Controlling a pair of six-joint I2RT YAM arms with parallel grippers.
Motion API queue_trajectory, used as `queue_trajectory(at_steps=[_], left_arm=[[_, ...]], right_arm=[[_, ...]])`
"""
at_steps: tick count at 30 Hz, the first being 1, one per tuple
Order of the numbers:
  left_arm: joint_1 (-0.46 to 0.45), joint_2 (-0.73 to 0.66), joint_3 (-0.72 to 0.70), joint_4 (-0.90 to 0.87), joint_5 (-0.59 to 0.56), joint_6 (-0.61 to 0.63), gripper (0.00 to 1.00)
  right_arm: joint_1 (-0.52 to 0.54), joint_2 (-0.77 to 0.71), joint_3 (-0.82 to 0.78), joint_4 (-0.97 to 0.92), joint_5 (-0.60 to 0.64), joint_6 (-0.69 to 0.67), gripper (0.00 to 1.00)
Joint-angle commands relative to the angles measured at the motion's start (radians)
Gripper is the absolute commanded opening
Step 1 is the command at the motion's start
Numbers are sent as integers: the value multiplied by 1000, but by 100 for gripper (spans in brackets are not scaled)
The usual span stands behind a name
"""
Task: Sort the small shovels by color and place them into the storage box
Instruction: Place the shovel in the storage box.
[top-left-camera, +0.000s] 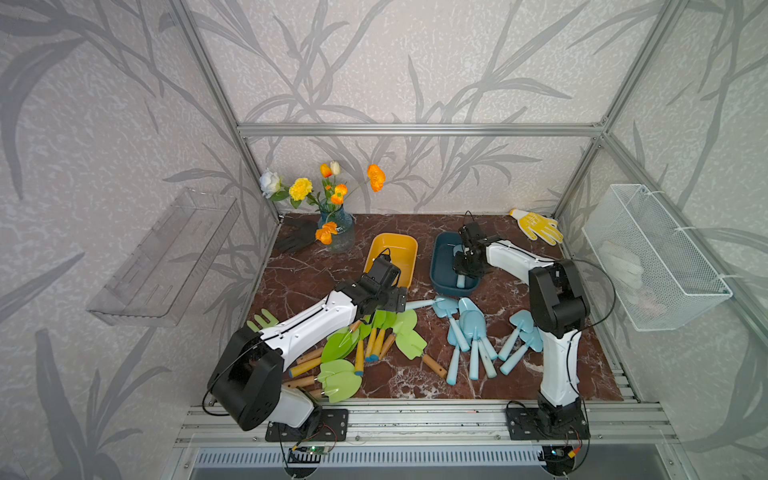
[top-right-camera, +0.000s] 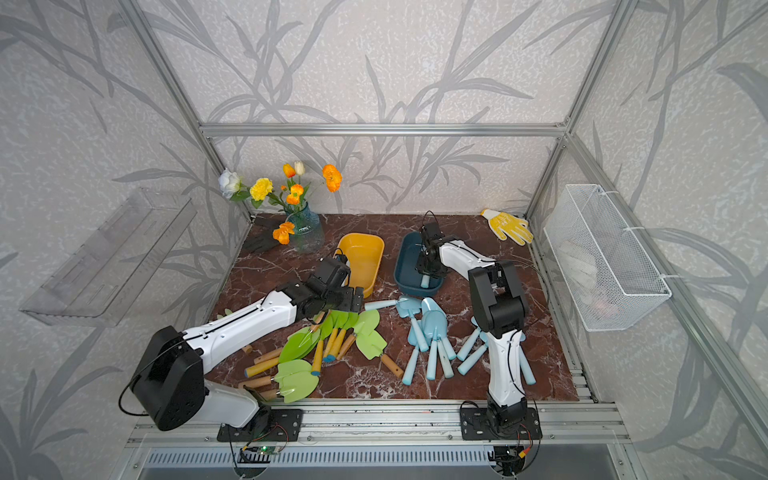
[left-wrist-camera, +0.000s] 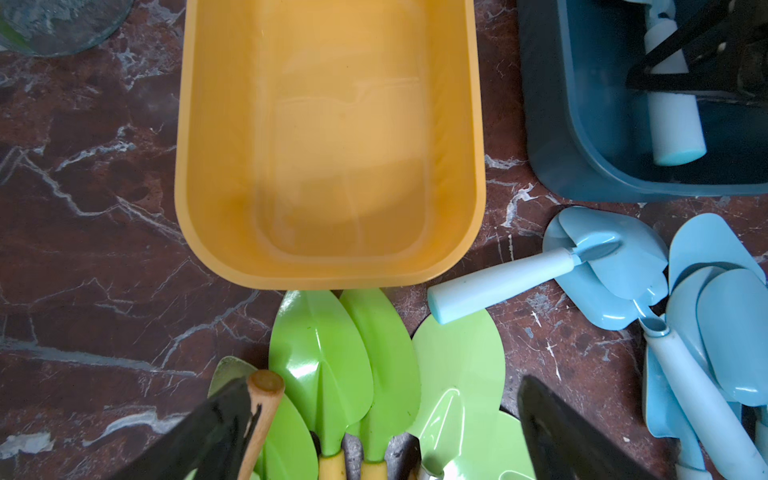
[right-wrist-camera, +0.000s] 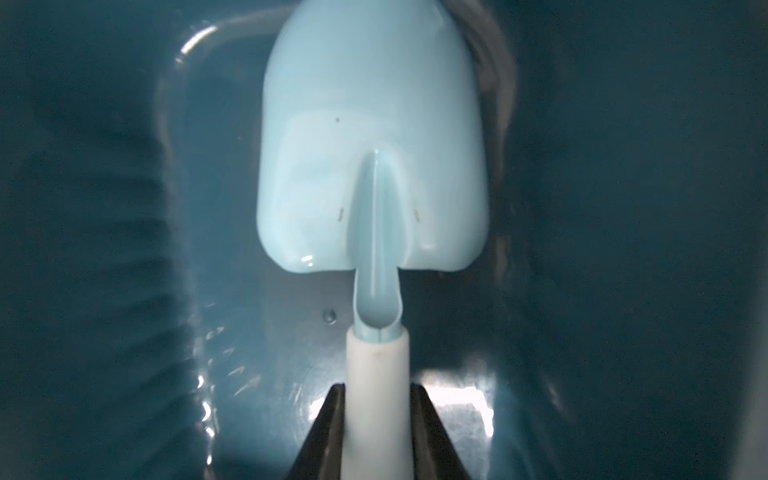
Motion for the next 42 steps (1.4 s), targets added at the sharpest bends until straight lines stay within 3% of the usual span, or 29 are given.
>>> queue_trajectory(at_steps=[1, 6, 9, 18, 29, 42], left_arm=[[-8, -35, 5, -26, -17, -13, 100], [-16, -43, 5, -29, -9, -18, 100], [-23, -37, 17, -29, 5, -17, 100], [-70, 44, 119, -72, 113, 100, 100], [-91, 342, 410, -241, 357, 318, 100], [-92, 551, 565, -308, 302, 419, 99]], right_arm=[[-2, -10, 21, -39, 36, 2, 35], [1, -64, 13, -70, 76, -8, 53], [4, -118, 6, -87, 86, -30, 57], [30, -407, -102, -81, 90, -100, 57], [29, -661, -350, -72, 95, -142, 56], [27, -746, -456, -62, 76, -123, 55]])
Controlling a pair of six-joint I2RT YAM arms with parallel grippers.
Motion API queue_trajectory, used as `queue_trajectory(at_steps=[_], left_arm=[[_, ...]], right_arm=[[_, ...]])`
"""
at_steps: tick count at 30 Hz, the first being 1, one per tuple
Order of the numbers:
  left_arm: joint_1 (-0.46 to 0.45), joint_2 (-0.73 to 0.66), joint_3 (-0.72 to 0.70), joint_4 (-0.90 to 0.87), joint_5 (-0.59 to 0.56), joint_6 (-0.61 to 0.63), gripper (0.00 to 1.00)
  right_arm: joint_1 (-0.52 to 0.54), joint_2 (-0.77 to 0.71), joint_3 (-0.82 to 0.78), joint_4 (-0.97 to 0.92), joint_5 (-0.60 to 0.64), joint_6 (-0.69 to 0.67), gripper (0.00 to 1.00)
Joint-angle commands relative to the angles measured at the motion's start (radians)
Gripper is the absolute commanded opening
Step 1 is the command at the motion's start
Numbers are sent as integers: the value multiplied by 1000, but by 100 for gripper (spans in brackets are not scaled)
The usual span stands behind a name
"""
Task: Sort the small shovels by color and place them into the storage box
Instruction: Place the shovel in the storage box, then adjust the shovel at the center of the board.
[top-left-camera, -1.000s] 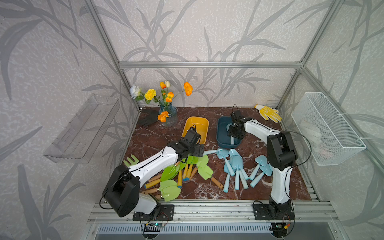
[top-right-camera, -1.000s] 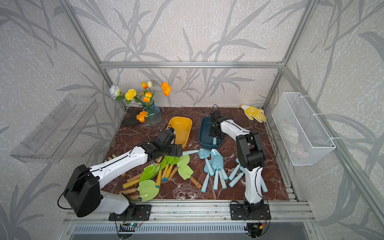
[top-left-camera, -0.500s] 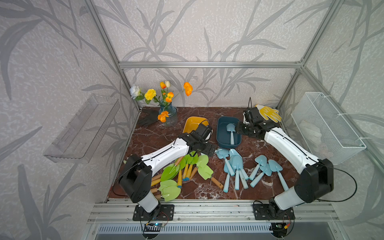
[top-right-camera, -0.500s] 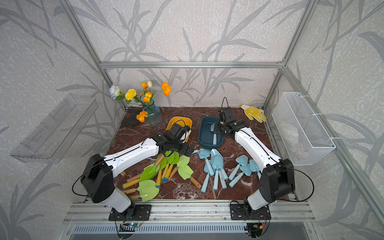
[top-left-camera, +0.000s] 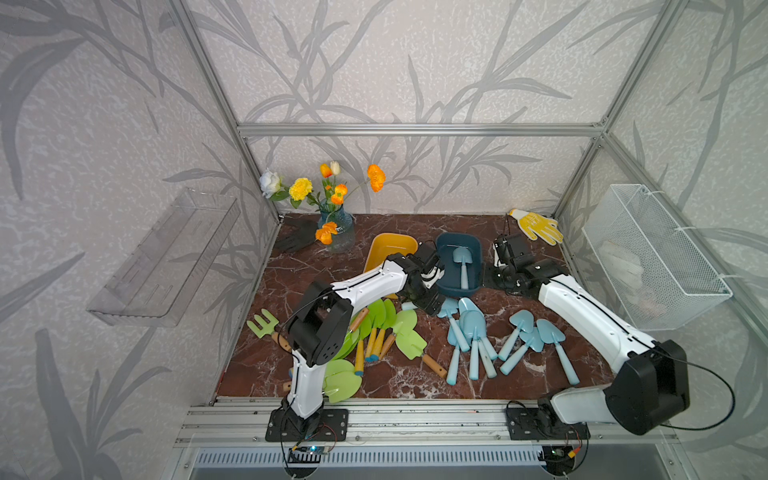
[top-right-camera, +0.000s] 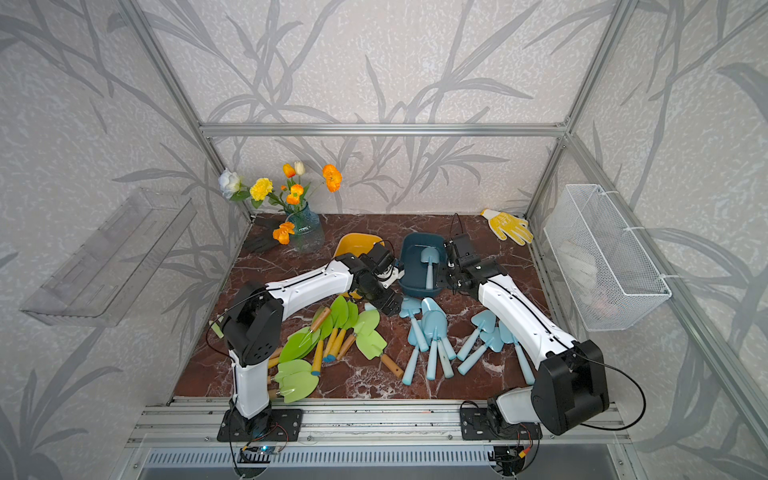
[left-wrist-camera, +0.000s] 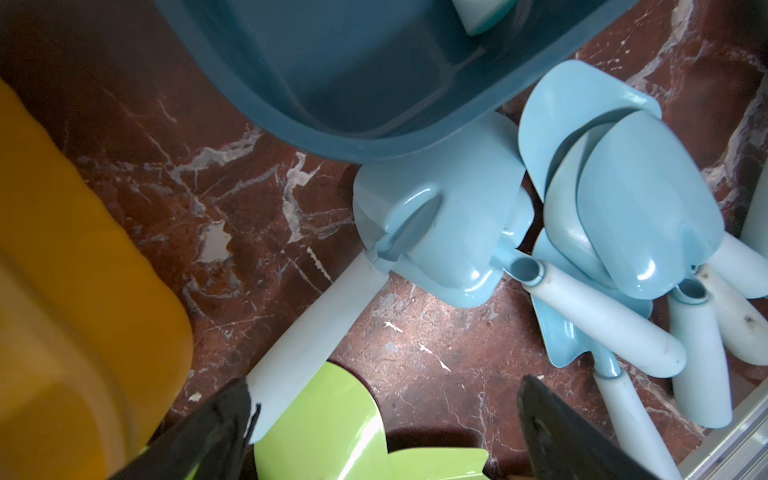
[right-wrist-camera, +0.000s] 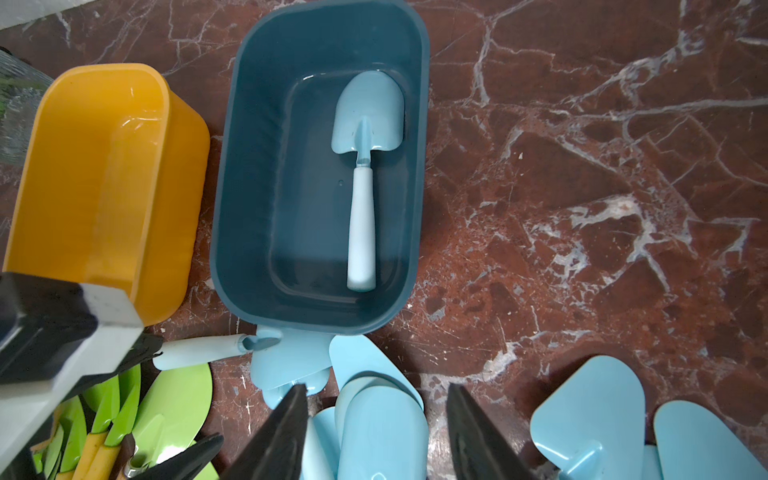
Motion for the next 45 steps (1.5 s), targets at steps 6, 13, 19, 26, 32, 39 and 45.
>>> queue_trajectory(at_steps=[6, 13, 19, 26, 32, 39, 45], left_arm=[[-3, 53, 0, -10, -65, 44, 98], [-3, 67, -33, 32, -50, 38, 89], [-6, 78, -36, 33, -12, 22, 85], [-33, 55, -45, 12, 56, -14, 85], [-61, 32, -56, 8, 172, -64, 86], [-76, -16, -67, 10, 215, -117, 88], [-76, -161, -137, 9, 127, -163, 89]], right_arm=[[-3, -45, -35, -16, -1, 3, 55], [-3, -51, -45, -15, -12, 10, 54], [-2, -48, -47, -20, -21, 15, 53], [-3, -48, -58, -24, -15, 16, 53], [-3, -43, -71, -22, -20, 26, 53], [-3, -39, -74, -15, -17, 24, 53], [-2, -22, -73, -7, -31, 23, 53]])
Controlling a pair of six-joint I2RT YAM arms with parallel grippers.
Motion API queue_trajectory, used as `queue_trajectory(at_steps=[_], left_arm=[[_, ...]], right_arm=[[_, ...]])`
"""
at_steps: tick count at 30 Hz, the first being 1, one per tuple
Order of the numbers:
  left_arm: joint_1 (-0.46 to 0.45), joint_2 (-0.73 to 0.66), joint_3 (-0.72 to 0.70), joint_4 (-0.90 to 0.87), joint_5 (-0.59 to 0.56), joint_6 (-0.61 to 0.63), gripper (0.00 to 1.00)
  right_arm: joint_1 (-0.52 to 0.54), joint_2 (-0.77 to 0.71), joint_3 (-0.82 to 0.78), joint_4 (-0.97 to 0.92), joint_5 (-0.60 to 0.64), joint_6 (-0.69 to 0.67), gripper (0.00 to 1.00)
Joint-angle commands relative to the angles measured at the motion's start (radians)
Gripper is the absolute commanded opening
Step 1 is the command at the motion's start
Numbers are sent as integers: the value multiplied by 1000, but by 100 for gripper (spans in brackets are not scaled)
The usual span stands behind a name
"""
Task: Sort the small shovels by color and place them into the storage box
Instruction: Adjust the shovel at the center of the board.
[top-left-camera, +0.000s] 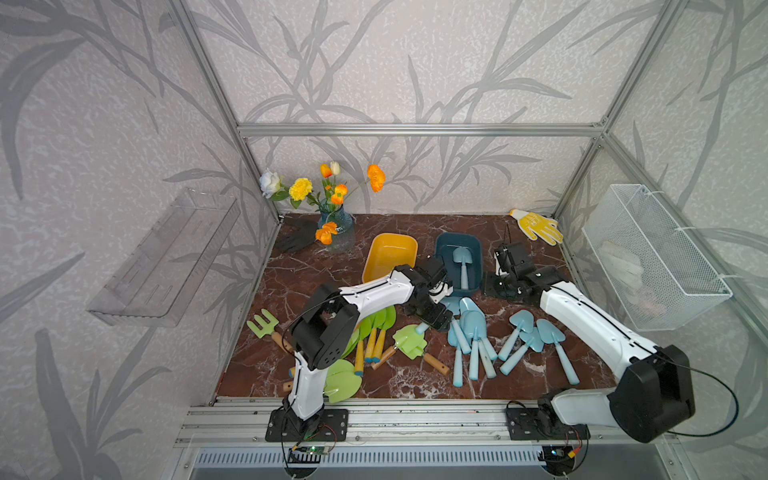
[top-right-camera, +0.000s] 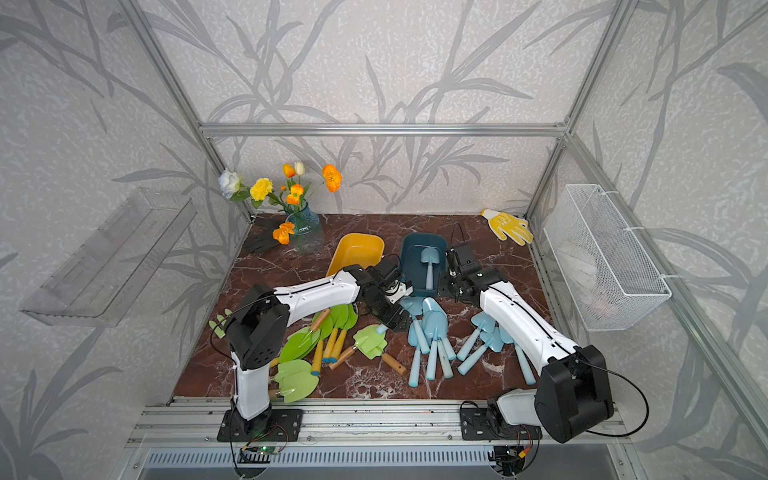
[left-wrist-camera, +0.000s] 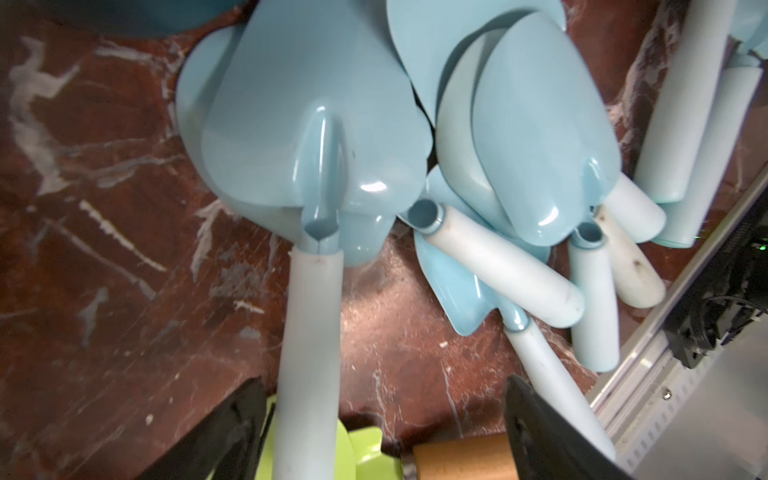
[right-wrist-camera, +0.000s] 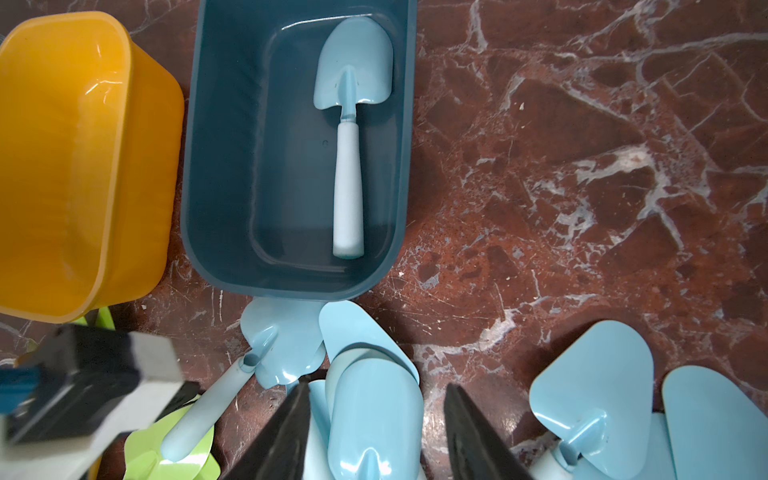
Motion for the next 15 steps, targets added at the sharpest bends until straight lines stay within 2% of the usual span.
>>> queue_trajectory(at_steps=[1, 4, 6, 8, 12, 15], left_arm=[[-3, -131, -45, -32, -80, -44, 89], [0, -236, -113, -64, -233, -84, 93], [6, -300, -153, -116, -377, -158, 94], [21, -344, -183, -174, -454, -207, 94], [47, -424, -252, -284, -500, -298, 94], [73, -483, -317, -333, -450, -376, 94]], right_arm=[[-2, 7, -6, -2, -11, 2, 53], [0, 9, -9, 7, -15, -6, 53], [7, 14, -8, 12, -20, -16, 53], [16, 22, -1, 13, -24, -26, 53], [55, 49, 23, 7, -18, -53, 53], [79, 73, 44, 3, -14, -67, 53]])
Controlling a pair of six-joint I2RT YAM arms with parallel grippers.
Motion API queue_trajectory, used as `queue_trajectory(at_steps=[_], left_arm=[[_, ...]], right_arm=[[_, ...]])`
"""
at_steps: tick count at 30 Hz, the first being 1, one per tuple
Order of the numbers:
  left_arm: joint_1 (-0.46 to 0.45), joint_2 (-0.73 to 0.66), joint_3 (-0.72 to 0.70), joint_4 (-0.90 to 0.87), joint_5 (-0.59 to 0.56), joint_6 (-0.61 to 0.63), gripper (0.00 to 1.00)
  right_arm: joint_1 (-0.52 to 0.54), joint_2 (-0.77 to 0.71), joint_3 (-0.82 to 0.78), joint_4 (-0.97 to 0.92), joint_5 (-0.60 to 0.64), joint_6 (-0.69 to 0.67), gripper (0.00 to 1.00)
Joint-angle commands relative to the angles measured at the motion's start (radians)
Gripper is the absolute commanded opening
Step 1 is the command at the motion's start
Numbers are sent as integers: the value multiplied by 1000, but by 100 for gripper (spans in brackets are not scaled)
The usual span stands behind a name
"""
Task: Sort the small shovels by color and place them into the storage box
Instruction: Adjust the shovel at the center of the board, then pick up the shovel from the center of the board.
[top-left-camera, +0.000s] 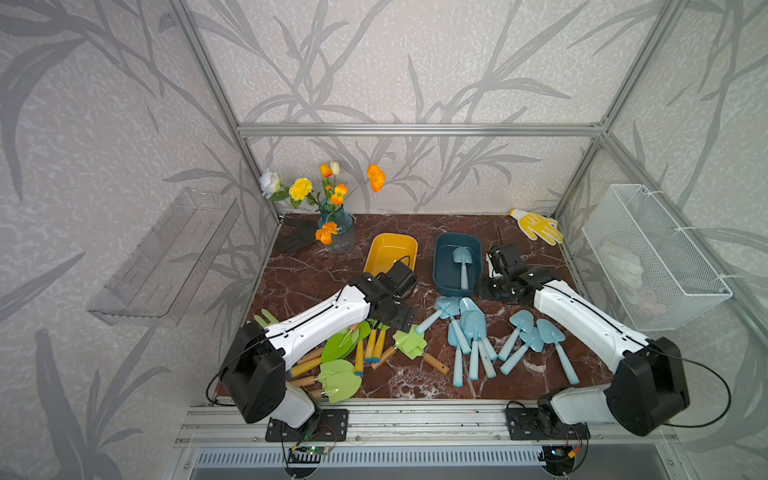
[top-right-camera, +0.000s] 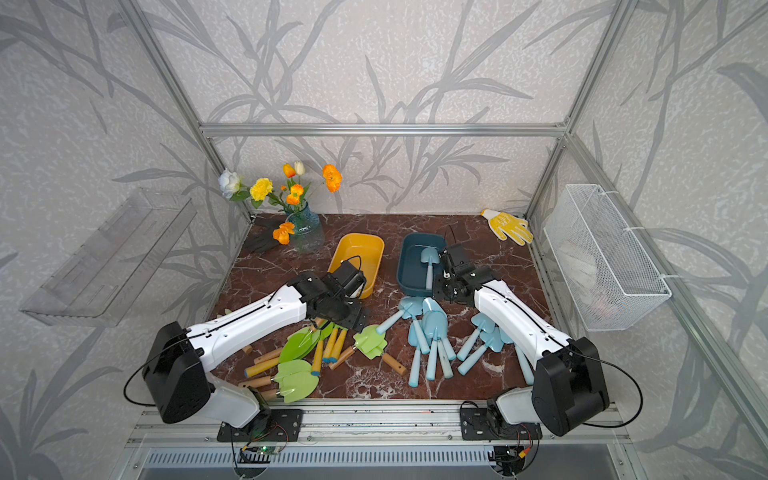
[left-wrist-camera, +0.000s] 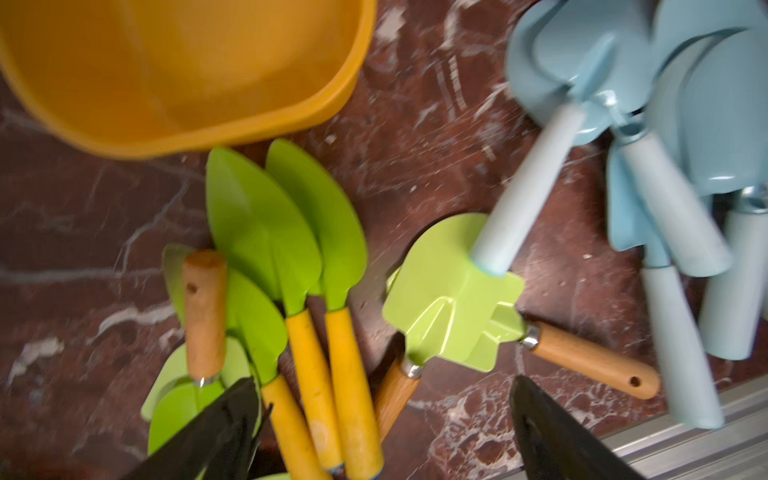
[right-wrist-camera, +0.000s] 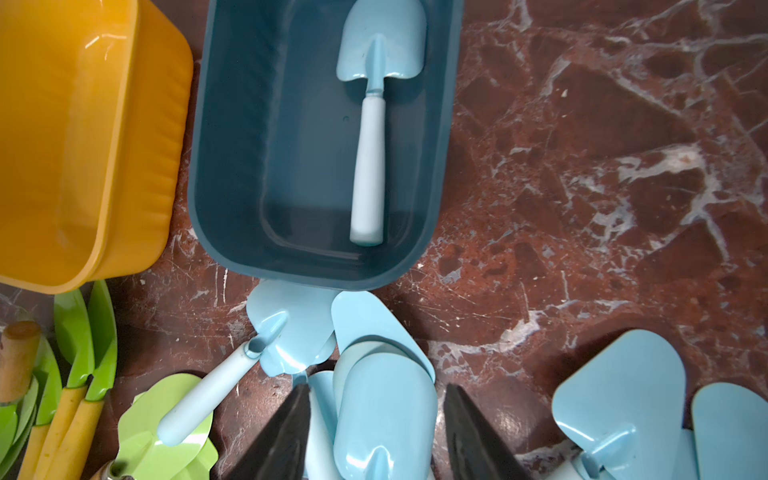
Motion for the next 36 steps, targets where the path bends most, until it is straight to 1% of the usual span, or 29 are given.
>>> queue_trajectory(at_steps=[1, 3, 6, 12, 15, 20, 24, 25, 27, 29, 31, 36], left_arm=[[22, -68, -67, -124, -9, -127, 94], [30, -97, -110, -142, 23, -162, 94], [47, -130, -154, -175, 14, -203, 92], [124, -203, -242, -184, 52, -270, 80], [153, -216, -277, -169, 90, -278, 78], [172, -160, -299, -118, 151, -265, 69], [184, -87, -294, -105, 163, -255, 56], [186, -73, -292, -105, 161, -255, 51], [192, -50, -291, -103, 164, -255, 47], [197, -28, -293, -97, 168, -252, 41], [202, -11, -294, -91, 173, -248, 38], [217, 33, -299, -73, 171, -236, 36]], right_arm=[[25, 31, 43, -2, -2, -29, 53], [31, 47, 51, 2, -12, -30, 52], [45, 67, 63, 8, -18, -40, 51], [65, 113, 95, 9, -37, -61, 48], [70, 130, 107, 9, -43, -66, 48], [73, 150, 123, 13, -50, -73, 47], [73, 161, 131, 10, -51, -77, 46], [73, 161, 132, 10, -49, -76, 45], [73, 164, 133, 11, -48, -77, 45], [73, 167, 132, 10, -46, -80, 45], [73, 169, 134, 10, -41, -80, 45], [72, 167, 130, 7, -32, -80, 45]])
